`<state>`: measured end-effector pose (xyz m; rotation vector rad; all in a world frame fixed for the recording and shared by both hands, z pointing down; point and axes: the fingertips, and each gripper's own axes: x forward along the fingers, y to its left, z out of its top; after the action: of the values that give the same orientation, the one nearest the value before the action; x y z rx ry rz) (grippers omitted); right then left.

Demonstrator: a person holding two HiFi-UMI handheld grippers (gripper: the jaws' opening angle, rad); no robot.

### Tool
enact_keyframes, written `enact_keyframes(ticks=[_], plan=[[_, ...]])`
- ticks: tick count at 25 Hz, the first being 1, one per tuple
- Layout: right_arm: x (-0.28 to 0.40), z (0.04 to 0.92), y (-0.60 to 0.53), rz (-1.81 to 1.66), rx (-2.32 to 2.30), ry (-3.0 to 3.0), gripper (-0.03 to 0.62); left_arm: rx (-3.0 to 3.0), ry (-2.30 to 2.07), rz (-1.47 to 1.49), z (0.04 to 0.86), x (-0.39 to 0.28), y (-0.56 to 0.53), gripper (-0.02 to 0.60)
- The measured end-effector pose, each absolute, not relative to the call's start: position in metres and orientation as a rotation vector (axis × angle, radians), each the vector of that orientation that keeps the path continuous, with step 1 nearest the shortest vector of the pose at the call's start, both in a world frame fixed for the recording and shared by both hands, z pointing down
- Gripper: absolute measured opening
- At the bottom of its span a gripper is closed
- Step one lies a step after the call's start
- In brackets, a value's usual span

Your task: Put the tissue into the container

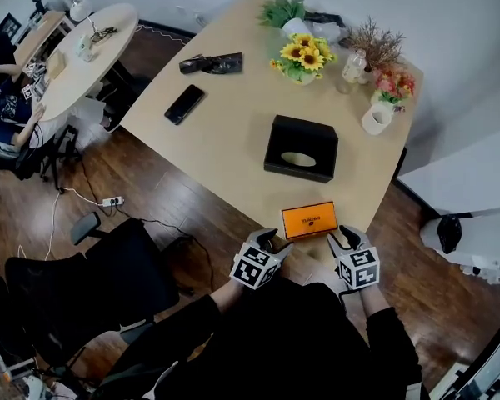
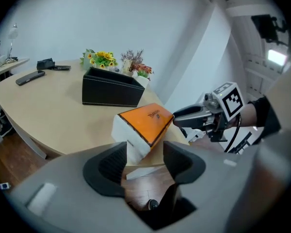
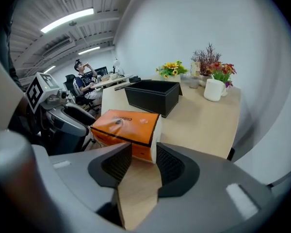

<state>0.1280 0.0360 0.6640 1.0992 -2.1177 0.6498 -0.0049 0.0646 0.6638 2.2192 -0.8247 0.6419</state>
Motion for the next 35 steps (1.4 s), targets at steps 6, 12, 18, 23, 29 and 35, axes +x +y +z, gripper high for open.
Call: enact_keyframes(ticks=[6, 12, 18, 23, 29, 35], plan=[[0.122, 0.672, 0.033, 0.764, 1.078, -2.147, 0.183, 2.187, -0.825, 0.647, 0.683, -0.001, 0.052, 0.219], [0.130, 0.681, 0.021, 1.001, 0.998, -2.262, 0.160, 2.158, -0.791, 0.607, 0.691, 0.009, 0.048, 0.218], [0.129, 0.678, 0.023, 0.876, 0.873, -2.332, 0.097, 2.119, -0.780, 0.593, 0.689, 0.010, 0.051, 0.167], [0.127, 0.673, 0.038, 0.834, 0.776, -2.344, 0.071, 2.159, -0.819, 0.693, 0.679, 0.006, 0.056, 0.143], [0.131, 0.655, 0.046, 0.822, 0.776, -2.372, 0.061, 2.191, -0.858, 0.740, 0.657, 0.009, 0.063, 0.144], [0.136, 0.606, 0.044, 0.820, 0.828, -2.472, 0.061, 2.283, -0.943, 0.739, 0.601, 0.012, 0.059, 0.144]])
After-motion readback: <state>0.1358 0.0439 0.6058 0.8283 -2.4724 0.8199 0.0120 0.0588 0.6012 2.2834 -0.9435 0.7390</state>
